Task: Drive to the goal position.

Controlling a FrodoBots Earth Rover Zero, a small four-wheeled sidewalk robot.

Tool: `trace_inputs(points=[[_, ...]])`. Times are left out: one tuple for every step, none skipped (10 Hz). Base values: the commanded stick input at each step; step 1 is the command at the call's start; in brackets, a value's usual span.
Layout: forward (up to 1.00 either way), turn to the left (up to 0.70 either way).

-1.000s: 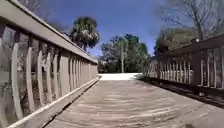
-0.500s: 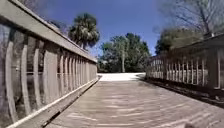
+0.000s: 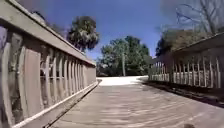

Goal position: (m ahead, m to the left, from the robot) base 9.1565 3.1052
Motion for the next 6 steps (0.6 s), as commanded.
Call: trace_inputs(points=[[0.7, 0.0], [0.7, 0.0], [0.7, 0.0], [0.7, 0.0], [0.7, 0.0], [0.7, 0.0]])
